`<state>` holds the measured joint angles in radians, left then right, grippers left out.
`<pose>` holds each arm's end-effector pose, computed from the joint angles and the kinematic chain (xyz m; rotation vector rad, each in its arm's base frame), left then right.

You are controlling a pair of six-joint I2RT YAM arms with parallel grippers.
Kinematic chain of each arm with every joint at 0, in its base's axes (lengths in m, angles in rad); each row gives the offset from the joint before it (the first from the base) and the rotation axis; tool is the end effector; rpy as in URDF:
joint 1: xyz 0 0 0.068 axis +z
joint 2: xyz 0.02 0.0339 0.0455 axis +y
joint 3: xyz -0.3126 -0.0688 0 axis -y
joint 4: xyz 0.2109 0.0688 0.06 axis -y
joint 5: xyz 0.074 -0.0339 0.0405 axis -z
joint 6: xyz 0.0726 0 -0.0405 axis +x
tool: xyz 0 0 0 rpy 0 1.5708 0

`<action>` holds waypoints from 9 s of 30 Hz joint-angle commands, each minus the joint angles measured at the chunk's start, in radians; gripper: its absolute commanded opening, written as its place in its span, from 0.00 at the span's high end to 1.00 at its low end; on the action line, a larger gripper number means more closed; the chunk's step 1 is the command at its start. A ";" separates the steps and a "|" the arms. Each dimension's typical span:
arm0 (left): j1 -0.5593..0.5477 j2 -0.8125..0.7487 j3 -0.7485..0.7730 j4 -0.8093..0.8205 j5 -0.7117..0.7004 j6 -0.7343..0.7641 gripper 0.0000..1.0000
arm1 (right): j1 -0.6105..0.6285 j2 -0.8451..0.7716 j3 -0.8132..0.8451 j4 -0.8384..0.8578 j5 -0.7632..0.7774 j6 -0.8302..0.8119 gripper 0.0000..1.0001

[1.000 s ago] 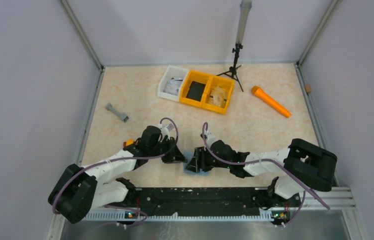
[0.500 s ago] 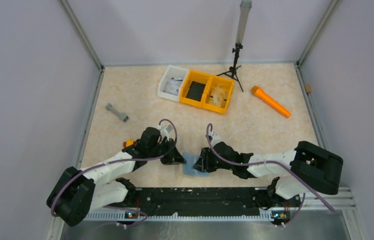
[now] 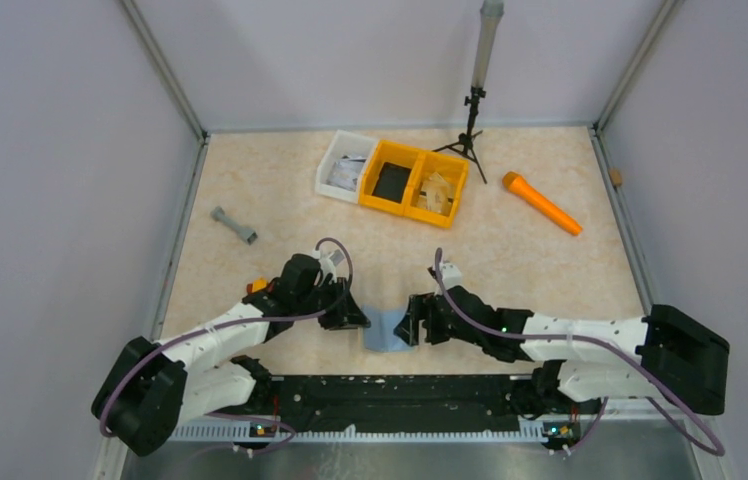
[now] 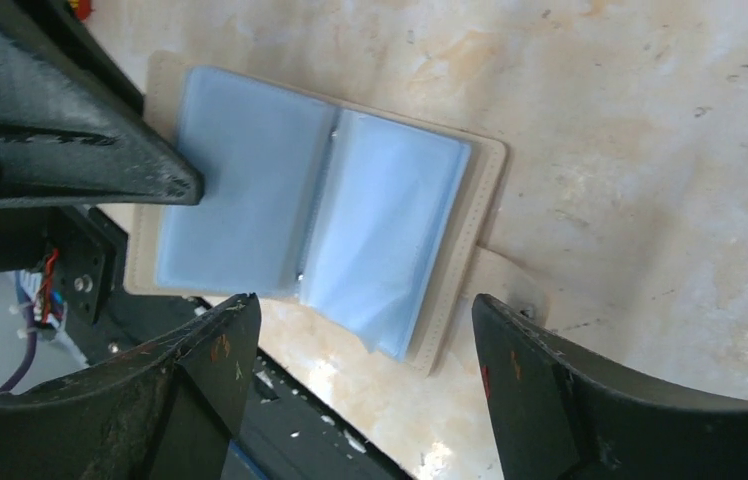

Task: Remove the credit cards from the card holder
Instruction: Remove the credit card from the card holder.

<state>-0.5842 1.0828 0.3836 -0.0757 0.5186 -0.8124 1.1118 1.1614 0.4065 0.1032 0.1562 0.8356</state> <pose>0.1231 -0.1245 0.2039 -0.0079 2.5977 -1.2223 0.1015 0.1798 0.2111 -0.2348 2.3543 0.8636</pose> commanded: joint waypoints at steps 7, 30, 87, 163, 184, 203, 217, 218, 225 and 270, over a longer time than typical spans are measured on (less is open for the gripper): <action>-0.002 -0.016 0.035 0.025 0.007 0.012 0.80 | 0.030 0.079 0.052 0.217 -0.141 -0.007 0.21; -0.003 0.011 -0.037 0.220 0.108 -0.048 0.97 | 0.031 0.339 0.109 0.410 -0.227 0.036 0.44; 0.000 -0.003 0.005 0.096 0.056 0.015 1.00 | 0.050 0.195 0.170 0.160 -0.134 -0.033 0.29; 0.002 0.140 -0.044 0.275 0.088 -0.010 0.63 | 0.002 0.245 0.066 0.129 -0.088 -0.002 0.85; 0.016 0.119 -0.175 0.848 0.266 -0.224 1.00 | -0.099 -0.209 -0.150 0.335 -0.273 0.121 0.53; 0.013 -0.104 -0.168 0.791 0.304 -0.286 1.00 | -0.130 -0.236 -0.202 0.627 -0.447 0.282 0.64; 0.012 -0.136 -0.192 0.806 0.299 -0.290 1.00 | -0.146 -0.380 -0.267 0.655 -0.349 0.307 0.77; 0.012 -0.137 -0.193 0.813 0.301 -0.293 1.00 | -0.147 -0.384 -0.267 0.652 -0.346 0.304 0.78; 0.008 -0.122 -0.202 0.902 0.308 -0.337 1.00 | -0.147 -0.377 -0.258 0.683 -0.354 0.299 0.78; -0.058 0.020 -0.094 0.390 0.027 -0.052 1.00 | -0.040 0.053 0.008 0.141 -0.149 0.011 0.72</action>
<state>-0.6312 1.0798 0.2447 0.3069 0.5678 -0.8936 1.0527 1.1469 0.3386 0.2153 -0.0429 0.8822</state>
